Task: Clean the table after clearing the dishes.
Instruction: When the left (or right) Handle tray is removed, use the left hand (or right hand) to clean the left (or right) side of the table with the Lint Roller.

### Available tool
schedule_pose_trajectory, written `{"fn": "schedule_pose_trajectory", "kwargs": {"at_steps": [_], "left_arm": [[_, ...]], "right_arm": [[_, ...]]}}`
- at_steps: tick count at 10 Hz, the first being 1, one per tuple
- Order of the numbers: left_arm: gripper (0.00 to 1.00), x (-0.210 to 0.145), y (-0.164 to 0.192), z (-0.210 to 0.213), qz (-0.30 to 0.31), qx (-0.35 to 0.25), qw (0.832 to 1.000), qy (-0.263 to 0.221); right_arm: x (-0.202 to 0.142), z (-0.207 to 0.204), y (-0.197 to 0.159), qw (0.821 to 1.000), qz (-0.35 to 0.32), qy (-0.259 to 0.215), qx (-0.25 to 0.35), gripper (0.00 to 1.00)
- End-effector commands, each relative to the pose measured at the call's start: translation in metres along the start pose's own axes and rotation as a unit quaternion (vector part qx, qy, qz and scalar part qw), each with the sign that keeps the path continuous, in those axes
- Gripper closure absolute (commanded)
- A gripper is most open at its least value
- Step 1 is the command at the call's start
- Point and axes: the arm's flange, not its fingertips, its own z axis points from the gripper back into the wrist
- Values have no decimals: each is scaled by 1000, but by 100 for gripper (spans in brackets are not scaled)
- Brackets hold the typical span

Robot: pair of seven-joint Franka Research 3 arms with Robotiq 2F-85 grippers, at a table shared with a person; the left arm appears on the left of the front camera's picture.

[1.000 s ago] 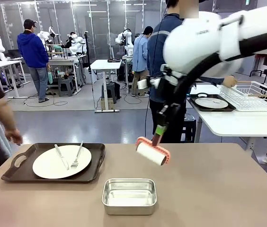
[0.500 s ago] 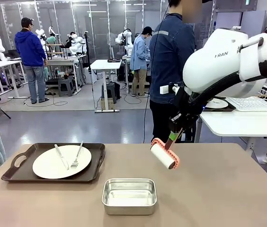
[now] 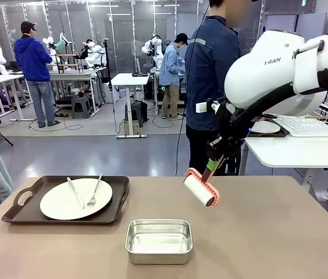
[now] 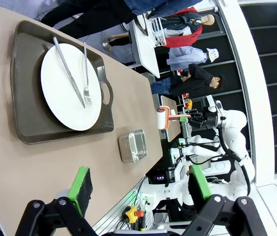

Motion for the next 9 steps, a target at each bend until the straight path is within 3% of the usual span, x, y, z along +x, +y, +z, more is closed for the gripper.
{"fn": "schedule_pose_trajectory", "kwargs": {"at_steps": [1,4,6,9], "left_arm": [[0,-1,-1,3,-1,2,1000,-1],[0,-1,-1,3,-1,2,1000,-1],[0,-1,-1,3,-1,2,1000,-1],[0,-1,-1,3,-1,2,1000,-1]], "right_arm": [[0,-11,-35,991,-126,-22,32,78],[-3,-38,-67,960,-270,-35,70,78],[1,-63,-89,942,-315,-36,112,78],[-5,-101,-108,931,-336,-28,142,78]]}}
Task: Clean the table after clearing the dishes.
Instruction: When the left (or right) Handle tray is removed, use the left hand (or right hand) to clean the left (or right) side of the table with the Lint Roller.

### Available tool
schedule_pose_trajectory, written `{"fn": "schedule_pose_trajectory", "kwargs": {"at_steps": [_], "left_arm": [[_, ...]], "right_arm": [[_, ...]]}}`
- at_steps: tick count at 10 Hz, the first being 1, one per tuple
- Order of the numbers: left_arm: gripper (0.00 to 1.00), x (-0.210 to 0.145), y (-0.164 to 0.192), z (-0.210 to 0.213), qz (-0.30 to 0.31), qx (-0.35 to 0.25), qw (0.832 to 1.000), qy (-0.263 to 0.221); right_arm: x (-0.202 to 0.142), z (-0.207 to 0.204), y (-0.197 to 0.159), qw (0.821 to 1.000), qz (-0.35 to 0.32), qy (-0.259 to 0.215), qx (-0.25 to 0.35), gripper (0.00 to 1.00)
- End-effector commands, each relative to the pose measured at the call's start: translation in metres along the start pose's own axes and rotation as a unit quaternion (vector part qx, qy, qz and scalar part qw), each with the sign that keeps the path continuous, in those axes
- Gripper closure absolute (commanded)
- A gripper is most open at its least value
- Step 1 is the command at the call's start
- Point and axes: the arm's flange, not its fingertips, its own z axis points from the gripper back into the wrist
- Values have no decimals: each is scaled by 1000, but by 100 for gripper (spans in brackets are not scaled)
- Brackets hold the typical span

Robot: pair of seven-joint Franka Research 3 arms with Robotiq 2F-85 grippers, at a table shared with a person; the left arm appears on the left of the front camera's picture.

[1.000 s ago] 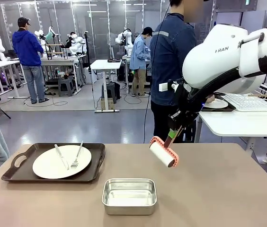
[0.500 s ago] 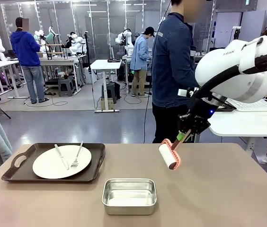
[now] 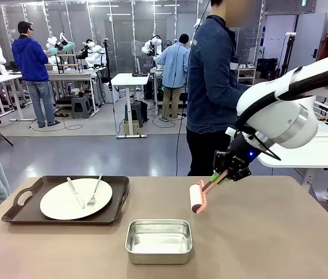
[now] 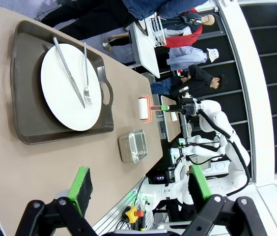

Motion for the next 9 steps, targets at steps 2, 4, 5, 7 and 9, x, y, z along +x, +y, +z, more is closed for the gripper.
{"fn": "schedule_pose_trajectory", "kwargs": {"at_steps": [2,4,5,7,9], "left_arm": [[0,-1,-1,3,-1,2,1000,-1],[0,-1,-1,3,-1,2,1000,-1],[0,-1,-1,3,-1,2,1000,-1],[0,-1,-1,3,-1,2,1000,-1],[0,-1,-1,3,-1,2,1000,-1]], "right_arm": [[3,-15,-15,1000,-4,-21,22,78],[5,-30,-36,1000,-10,12,27,78],[12,-34,-51,999,-20,31,29,78],[24,-37,-87,997,-39,60,24,78],[24,-31,-113,997,-49,55,23,78]]}}
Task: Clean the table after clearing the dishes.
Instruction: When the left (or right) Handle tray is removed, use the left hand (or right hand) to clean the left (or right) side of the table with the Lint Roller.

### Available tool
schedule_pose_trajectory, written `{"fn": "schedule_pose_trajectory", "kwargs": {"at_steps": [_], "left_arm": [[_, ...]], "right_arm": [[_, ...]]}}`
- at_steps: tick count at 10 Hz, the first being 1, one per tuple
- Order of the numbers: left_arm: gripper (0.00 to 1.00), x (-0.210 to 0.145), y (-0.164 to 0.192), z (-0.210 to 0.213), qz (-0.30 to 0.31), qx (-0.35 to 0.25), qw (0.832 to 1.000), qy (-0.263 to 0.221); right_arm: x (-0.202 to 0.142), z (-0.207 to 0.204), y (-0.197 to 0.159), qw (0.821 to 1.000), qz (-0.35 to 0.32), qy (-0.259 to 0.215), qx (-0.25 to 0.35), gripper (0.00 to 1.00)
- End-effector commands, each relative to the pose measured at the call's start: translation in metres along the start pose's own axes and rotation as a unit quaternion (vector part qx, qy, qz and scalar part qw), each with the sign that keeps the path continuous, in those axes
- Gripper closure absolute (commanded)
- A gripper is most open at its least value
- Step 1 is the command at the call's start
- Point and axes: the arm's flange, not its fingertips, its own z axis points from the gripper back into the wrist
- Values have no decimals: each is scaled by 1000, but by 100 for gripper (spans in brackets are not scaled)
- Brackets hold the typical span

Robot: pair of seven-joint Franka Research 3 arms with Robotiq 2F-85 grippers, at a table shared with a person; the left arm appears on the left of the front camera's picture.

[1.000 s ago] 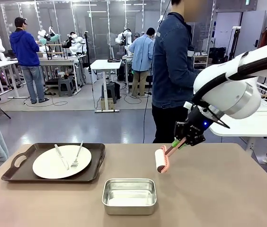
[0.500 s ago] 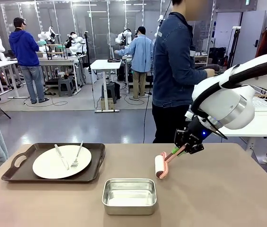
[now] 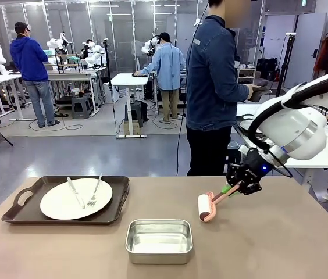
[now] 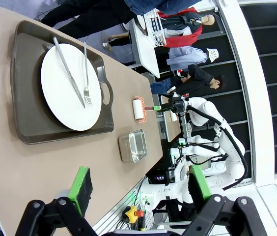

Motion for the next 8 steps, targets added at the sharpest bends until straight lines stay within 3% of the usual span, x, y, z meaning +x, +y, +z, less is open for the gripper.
{"fn": "schedule_pose_trajectory", "kwargs": {"at_steps": [1,8], "left_arm": [[0,-1,-1,3,-1,2,1000,-1],[0,-1,-1,3,-1,2,1000,-1]], "right_arm": [[-2,-5,-37,999,18,-4,-27,78],[-11,71,-109,996,57,-4,-62,78]]}}
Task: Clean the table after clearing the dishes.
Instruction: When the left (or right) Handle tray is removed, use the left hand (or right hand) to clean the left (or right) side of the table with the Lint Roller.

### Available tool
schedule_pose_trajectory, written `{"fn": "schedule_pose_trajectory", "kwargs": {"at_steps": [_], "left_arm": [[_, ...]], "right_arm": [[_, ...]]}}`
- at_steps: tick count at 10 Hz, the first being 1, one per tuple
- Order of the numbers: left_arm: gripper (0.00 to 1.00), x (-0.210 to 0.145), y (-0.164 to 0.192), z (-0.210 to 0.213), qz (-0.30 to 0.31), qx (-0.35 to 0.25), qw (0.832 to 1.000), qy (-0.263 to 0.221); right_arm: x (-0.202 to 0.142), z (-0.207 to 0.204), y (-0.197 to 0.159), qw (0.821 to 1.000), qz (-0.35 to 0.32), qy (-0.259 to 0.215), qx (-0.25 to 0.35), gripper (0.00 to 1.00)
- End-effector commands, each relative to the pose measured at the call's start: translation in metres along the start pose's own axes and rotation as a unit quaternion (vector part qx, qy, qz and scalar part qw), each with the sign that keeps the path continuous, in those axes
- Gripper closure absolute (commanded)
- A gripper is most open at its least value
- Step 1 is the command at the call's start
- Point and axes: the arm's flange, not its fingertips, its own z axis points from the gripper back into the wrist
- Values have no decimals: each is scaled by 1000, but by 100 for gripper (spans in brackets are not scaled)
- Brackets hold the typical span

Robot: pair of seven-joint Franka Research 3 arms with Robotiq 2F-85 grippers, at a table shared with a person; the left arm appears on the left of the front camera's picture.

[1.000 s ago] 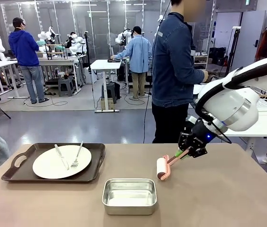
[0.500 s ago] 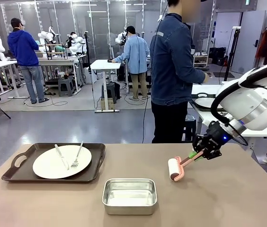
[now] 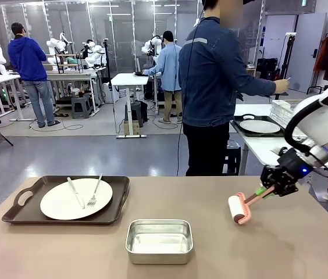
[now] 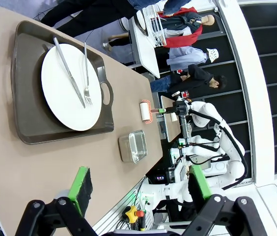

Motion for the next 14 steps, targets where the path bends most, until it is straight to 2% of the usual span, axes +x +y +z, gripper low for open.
{"fn": "schedule_pose_trajectory", "kwargs": {"at_steps": [1,2,4,8,10,14], "left_arm": [[0,-1,-1,3,-1,1,1000,-1],[0,-1,-1,3,-1,1,1000,-1],[0,-1,-1,3,-1,1,1000,-1],[0,-1,-1,3,-1,1,1000,-1],[0,-1,-1,3,-1,1,1000,-1],[0,-1,-1,3,-1,1,1000,-1]], "right_arm": [[-10,11,-41,998,8,18,-65,78],[-9,19,-53,996,-5,10,-89,78],[-6,31,-76,991,2,40,-126,78],[-15,79,-85,983,15,33,-179,78],[-20,94,-75,977,19,38,-210,78],[-30,126,-32,974,65,11,-218,78]]}}
